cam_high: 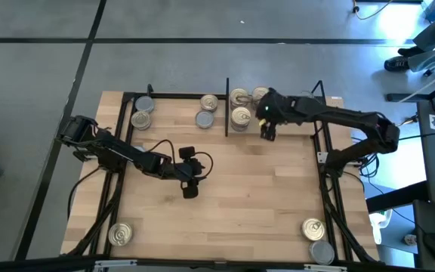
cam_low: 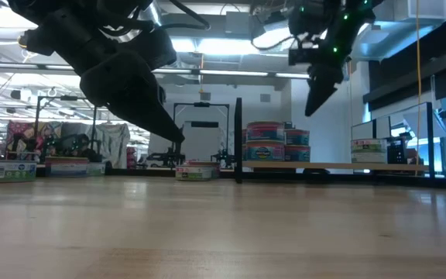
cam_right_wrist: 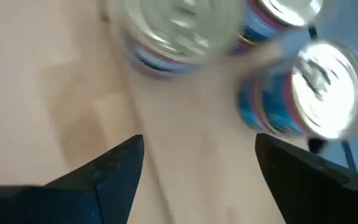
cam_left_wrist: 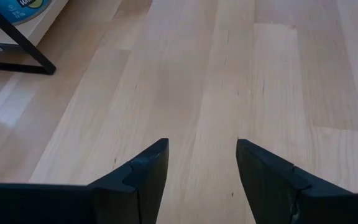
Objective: Stack canned seafood by type on shelf
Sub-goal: Put the top green tuna can on the shelf
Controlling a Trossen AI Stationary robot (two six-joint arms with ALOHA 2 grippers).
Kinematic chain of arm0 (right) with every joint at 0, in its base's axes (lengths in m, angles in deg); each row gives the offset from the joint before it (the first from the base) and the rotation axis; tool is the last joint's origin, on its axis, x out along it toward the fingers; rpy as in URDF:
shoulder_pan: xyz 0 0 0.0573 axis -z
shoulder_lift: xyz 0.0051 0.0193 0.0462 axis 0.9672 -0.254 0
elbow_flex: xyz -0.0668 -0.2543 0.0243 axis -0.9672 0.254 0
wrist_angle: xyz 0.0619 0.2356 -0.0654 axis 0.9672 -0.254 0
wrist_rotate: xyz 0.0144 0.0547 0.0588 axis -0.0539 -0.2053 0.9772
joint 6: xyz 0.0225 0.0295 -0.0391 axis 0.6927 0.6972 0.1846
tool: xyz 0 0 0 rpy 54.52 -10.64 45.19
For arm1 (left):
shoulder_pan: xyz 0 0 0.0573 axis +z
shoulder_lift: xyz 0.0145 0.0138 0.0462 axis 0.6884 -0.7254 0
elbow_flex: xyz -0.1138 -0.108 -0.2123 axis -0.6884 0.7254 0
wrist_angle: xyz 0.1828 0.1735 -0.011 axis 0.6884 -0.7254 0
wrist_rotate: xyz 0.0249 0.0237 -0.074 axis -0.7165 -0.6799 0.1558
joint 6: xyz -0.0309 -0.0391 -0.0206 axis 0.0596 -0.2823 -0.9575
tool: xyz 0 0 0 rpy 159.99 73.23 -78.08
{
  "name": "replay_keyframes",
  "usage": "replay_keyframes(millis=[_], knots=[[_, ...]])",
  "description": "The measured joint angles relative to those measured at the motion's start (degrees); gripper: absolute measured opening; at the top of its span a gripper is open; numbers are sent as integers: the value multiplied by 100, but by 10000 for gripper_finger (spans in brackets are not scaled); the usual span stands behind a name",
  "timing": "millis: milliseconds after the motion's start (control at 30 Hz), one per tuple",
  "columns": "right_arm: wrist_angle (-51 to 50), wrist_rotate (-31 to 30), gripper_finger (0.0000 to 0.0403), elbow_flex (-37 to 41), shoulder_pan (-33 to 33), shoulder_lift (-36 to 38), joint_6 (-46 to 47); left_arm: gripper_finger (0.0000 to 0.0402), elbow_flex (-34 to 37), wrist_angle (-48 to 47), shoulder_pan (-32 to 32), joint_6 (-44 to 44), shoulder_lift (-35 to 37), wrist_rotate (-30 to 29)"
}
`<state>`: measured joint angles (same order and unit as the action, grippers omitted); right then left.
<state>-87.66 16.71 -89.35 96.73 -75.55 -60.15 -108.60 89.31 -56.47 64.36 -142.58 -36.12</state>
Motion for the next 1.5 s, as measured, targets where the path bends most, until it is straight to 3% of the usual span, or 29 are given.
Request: replay_keyframes(millis=[267,500,667,933,1233,1367,1500], knots=[[685,-186,308,336,-1443,1,702,197,-83,7,125,14,0,70],[1577,-365,308,872,-2400,1,1194,272,-494,-465,632,374,0,231],[2667,-365,308,1544,-2836,1,1354,289,-868,-890,1285,563,5,-354],[4326,-365,308,2384,-3058,-1,1458,290,-870,-723,2550,804,7,-581],[4571,-422,308,2559,-3043,-1,1453,290,-866,-420,3604,405,-78,-471],[4616,-424,308,2559,-3043,-1,1450,290,-868,-156,3910,323,-440,-36],[4617,-426,308,2559,-3043,-1,1450,290,-873,-15,4116,325,-840,29]])
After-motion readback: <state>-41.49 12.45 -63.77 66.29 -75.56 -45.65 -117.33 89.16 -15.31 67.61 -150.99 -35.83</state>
